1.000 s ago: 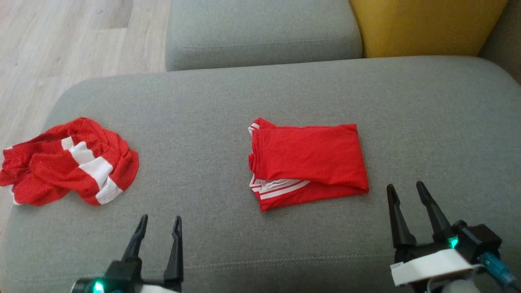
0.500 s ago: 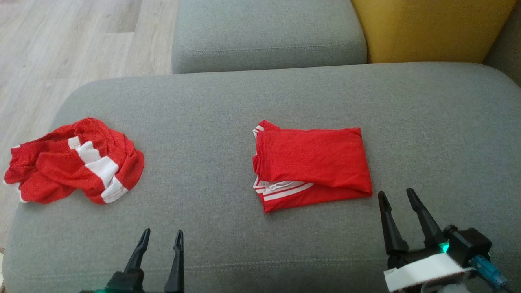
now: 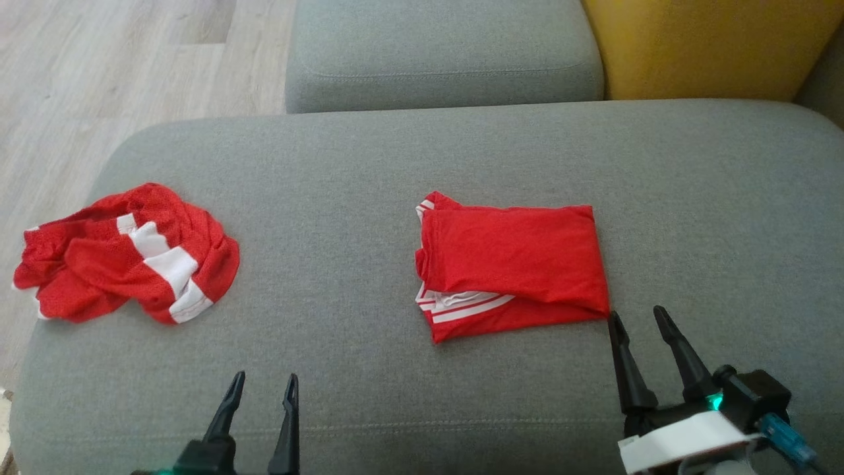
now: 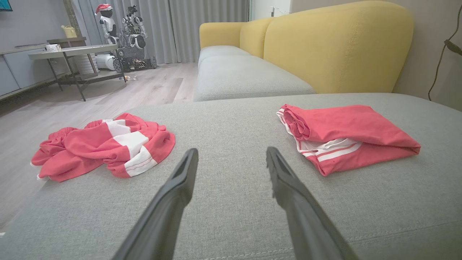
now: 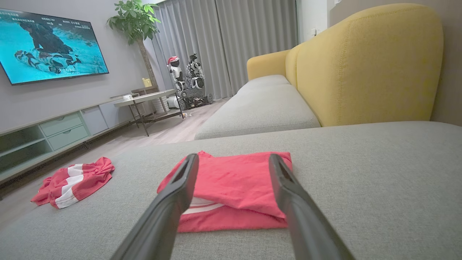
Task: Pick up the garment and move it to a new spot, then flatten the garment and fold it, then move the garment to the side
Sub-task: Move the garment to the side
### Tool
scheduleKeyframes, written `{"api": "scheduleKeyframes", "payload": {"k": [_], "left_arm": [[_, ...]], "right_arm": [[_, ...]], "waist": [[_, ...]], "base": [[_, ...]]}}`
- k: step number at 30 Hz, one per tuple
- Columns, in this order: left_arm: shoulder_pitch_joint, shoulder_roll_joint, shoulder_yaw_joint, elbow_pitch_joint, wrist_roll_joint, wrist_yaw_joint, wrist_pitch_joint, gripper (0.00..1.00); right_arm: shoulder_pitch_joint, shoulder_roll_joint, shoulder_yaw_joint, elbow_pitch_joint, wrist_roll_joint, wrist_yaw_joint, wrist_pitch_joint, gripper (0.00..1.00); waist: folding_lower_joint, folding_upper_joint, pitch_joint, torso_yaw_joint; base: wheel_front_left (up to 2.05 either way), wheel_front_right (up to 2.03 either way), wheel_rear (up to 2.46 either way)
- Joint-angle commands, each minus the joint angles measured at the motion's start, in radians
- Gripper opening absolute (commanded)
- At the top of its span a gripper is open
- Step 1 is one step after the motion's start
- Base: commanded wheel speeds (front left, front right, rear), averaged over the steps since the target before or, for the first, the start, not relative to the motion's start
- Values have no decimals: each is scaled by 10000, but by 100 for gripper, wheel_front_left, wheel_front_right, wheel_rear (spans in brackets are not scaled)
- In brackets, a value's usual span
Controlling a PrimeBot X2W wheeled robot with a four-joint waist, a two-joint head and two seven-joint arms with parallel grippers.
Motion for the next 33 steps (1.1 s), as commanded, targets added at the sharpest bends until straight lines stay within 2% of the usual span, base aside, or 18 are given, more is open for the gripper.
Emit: {"api": "scheduleKeyframes", "payload": {"k": [1, 8, 14, 21, 28, 33], "left_arm": [[-488, -117, 329, -294, 129, -17, -122, 100], [-569, -136, 331, -308, 188, -81, -122, 100], [-705, -160, 257, -377, 191, -103, -122, 100], [-981, -185, 55, -301, 227, -173, -122, 100], [-1605, -211, -405, -172, 228, -195, -122, 100], [-1977, -219, -691, -6, 219, -231, -122, 100]], "right_arm": [[-459, -45, 220, -281, -22, 35, -112, 100], [-564, -15, 175, -205, -64, 35, -112, 100], [-1203, 170, -115, 623, 335, 35, -112, 100], [-2968, 286, -722, 3166, 677, 35, -14, 100], [-5123, -275, -1545, 5303, 591, 35, 870, 100], [-6013, -602, -2006, 6301, 455, 35, 1263, 100]], "waist": [[0, 0, 13, 36], [0, 0, 147, 238], [0, 0, 459, 382], [0, 0, 899, 606], [0, 0, 1854, 899], [0, 0, 2262, 1029]], "base": [[0, 0, 0], [0, 0, 0], [0, 0, 0], [0, 0, 0], [0, 0, 0], [0, 0, 0]]}}
